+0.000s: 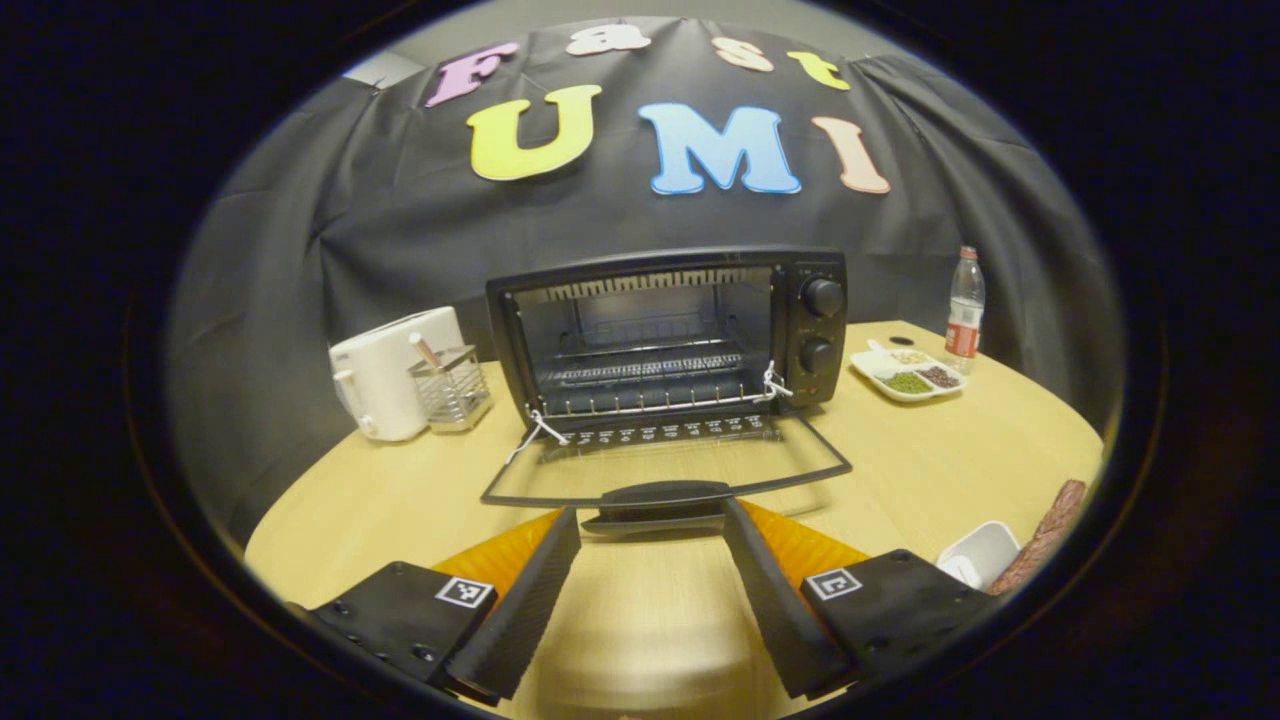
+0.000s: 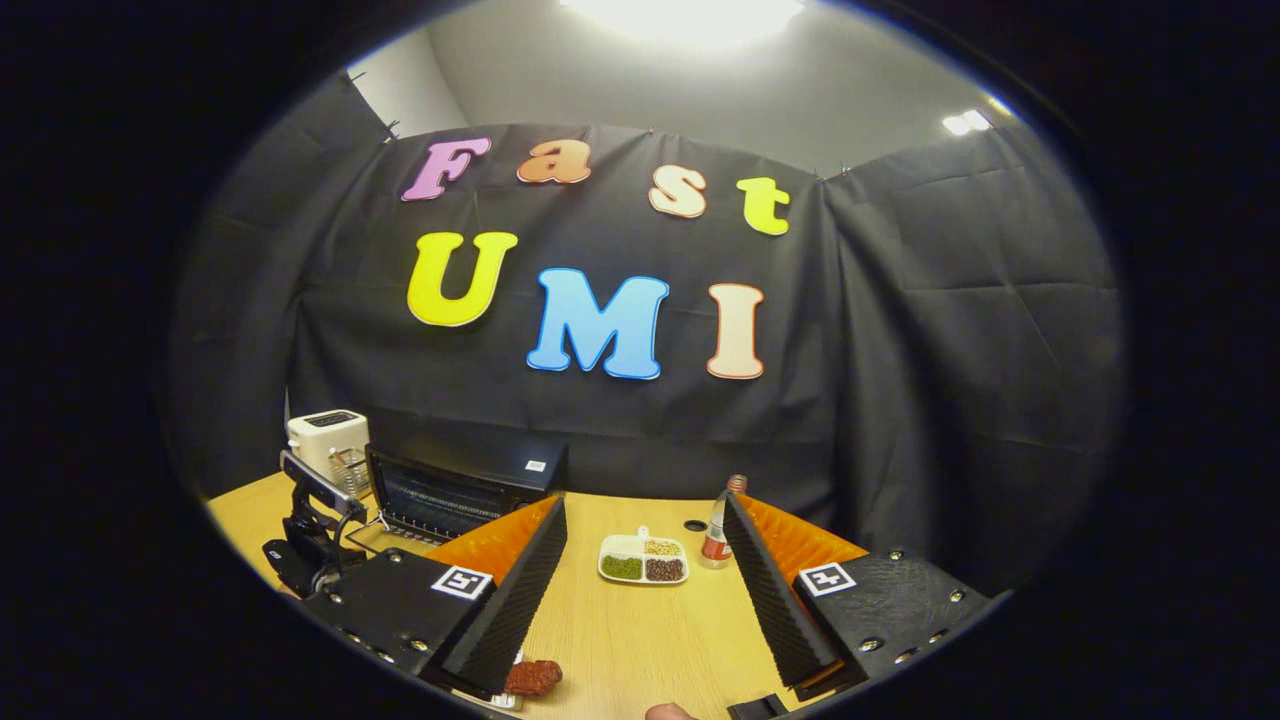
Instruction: Open the electric oven with the left hand, put the food in, and close the electric oven.
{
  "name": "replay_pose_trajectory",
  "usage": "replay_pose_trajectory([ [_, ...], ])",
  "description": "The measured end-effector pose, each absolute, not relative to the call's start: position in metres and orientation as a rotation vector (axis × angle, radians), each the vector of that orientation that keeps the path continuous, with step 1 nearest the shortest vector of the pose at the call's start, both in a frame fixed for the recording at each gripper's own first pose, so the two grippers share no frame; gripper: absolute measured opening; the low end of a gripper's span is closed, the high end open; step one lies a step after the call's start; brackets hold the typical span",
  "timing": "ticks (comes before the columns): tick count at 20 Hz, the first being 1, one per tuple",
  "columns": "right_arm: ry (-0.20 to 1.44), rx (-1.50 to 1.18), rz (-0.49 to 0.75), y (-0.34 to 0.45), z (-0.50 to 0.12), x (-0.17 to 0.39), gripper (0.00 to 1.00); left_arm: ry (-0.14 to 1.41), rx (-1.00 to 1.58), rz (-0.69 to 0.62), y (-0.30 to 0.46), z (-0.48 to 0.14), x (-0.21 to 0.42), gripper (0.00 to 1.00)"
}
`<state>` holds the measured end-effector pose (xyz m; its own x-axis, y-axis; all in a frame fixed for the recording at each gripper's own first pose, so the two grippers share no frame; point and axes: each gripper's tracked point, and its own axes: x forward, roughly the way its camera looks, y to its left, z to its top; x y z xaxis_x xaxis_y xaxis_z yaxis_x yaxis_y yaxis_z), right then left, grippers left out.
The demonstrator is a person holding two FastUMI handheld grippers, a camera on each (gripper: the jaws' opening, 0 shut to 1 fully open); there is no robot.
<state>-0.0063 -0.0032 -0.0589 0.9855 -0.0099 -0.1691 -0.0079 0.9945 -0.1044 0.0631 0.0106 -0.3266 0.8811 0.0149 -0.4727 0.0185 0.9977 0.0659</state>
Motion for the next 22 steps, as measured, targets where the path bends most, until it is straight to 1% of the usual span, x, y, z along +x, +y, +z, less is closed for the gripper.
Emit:
replay_pose_trajectory([
  [4,0.198,-0.049,0.081,0.004,-0.076,-0.007,0.96,0.394,0.049,0.049,0.02,-0.257,0.033,0.97],
  [7,0.254,-0.021,0.159,0.016,-0.101,-0.007,0.96,0.299,0.049,0.068,0.023,-0.198,0.015,1.0],
  [8,0.273,-0.014,0.175,0.017,-0.108,-0.008,0.96,0.27,0.051,0.075,0.023,-0.181,0.01,0.97],
  [10,0.31,0.008,0.203,0.021,-0.122,-0.008,0.96,0.225,0.059,0.08,0.023,-0.151,0.0,1.0],
  [11,0.332,0.023,0.217,0.023,-0.13,-0.009,0.96,0.202,0.065,0.084,0.024,-0.136,-0.006,1.0],
  [12,0.355,0.044,0.236,0.026,-0.138,-0.011,0.96,0.18,0.072,0.091,0.026,-0.123,-0.012,0.97],
  [13,0.381,0.066,0.25,0.029,-0.147,-0.013,0.96,0.153,0.077,0.099,0.029,-0.11,-0.018,1.0],
  [14,0.409,0.09,0.267,0.032,-0.156,-0.016,0.96,0.132,0.083,0.107,0.03,-0.097,-0.023,1.0],
  [15,0.44,0.115,0.277,0.034,-0.165,-0.018,0.96,0.117,0.087,0.115,0.032,-0.085,-0.029,0.97],
  [17,0.501,0.162,0.292,0.034,-0.184,-0.023,0.96,0.089,0.095,0.128,0.033,-0.068,-0.039,0.97],
  [18,0.538,0.18,0.302,0.037,-0.195,-0.027,0.96,0.079,0.096,0.135,0.035,-0.061,-0.044,1.0],
  [22,0.647,0.212,0.324,0.041,-0.229,-0.034,0.96,0.057,0.104,0.159,0.041,-0.045,-0.053,1.0],
])
